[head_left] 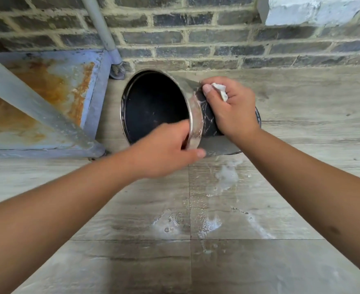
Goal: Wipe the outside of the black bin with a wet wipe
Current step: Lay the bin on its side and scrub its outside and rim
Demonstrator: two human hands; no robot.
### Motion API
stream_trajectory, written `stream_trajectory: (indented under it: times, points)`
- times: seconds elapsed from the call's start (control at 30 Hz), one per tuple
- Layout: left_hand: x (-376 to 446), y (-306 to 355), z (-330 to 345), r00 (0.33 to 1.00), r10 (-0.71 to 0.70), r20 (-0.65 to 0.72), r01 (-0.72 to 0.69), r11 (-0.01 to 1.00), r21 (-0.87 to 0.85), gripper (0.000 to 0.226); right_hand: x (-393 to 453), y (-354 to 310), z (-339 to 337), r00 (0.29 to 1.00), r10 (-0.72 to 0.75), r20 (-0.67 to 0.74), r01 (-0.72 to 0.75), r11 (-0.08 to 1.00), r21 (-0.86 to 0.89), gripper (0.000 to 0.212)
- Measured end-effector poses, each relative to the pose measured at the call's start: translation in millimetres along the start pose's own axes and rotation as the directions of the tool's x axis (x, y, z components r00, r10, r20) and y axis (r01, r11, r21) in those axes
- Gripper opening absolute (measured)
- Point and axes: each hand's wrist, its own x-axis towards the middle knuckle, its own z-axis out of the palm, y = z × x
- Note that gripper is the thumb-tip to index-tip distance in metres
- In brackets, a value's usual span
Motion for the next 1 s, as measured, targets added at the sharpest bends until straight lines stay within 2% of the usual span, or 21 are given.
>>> stream_trajectory:
  times: [0.03,0.07,0.1,0.17,0.23,0.27,0.33,0.4,0.5,0.73,0.87,1.0]
  points:
    - [-5.7,-4.6,6.8,1.0,0.014,-0.019,-0.01,0.985,0.173,0.013,-0.9,-0.8,2.5,1.0,-0.012,0.002,0.012,1.0,-0.026,0.011]
    - [-8.9,-4.9,9.9,0.998,0.011,-0.058,0.003,0.972,0.234,0.016,-3.3,-3.6,7.0,0.999,-0.035,0.007,0.035,0.998,-0.048,0.012]
    - [-8.8,-5.0,10.5,0.994,-0.014,-0.111,0.038,0.976,0.214,0.019,-6.9,-7.5,12.0,0.998,-0.063,0.011,0.064,0.996,-0.063,0.013]
    - [-1.4,2.5,3.1,0.978,-0.062,-0.199,0.076,0.995,0.063,0.02,-11.7,-16.1,22.0,0.994,-0.11,-0.007,0.109,0.993,-0.05,0.016]
    - [7.5,12.4,-11.8,0.966,-0.065,-0.252,0.029,0.989,-0.144,0.012,-13.2,-24.8,29.1,0.99,-0.134,-0.045,0.134,0.991,-0.01,0.018]
    - [11.6,15.4,-18.2,0.959,-0.081,-0.272,0.009,0.966,-0.257,0.016,-13.3,-27.5,31.1,0.987,-0.15,-0.06,0.149,0.989,-0.009,0.018]
    - [14.6,18.6,-29.7,0.946,-0.158,-0.282,0.0,0.873,-0.488,0.026,-12.4,-29.8,33.6,0.975,-0.215,-0.049,0.211,0.975,-0.063,0.017]
    - [10.8,16.4,-37.3,0.936,-0.25,-0.248,0.017,0.737,-0.675,0.031,-12.8,-28.4,35.3,0.95,-0.311,0.017,0.311,0.941,-0.135,0.018]
    - [5.5,13.0,-45.0,0.9,-0.365,-0.237,0.041,0.615,-0.788,0.022,-9.8,-21.7,36.9,0.906,-0.409,0.111,0.424,0.879,-0.219,0.018]
    - [-1.3,6.0,-58.1,0.822,-0.538,-0.186,0.059,0.405,-0.912,0.032,8.3,6.7,23.2,0.962,-0.236,0.138,0.269,0.91,-0.315,0.019]
    - [-12.1,-8.6,-64.0,0.805,-0.579,-0.129,0.078,0.319,-0.945,0.022,19.2,21.6,16.7,0.964,-0.164,0.209,0.232,0.903,-0.362,0.022]
    - [-17.9,-21.1,-72.1,0.787,-0.604,-0.121,0.065,0.276,-0.959,0.018,35.3,43.6,7.9,0.969,0.003,0.248,0.138,0.823,-0.551,0.027]
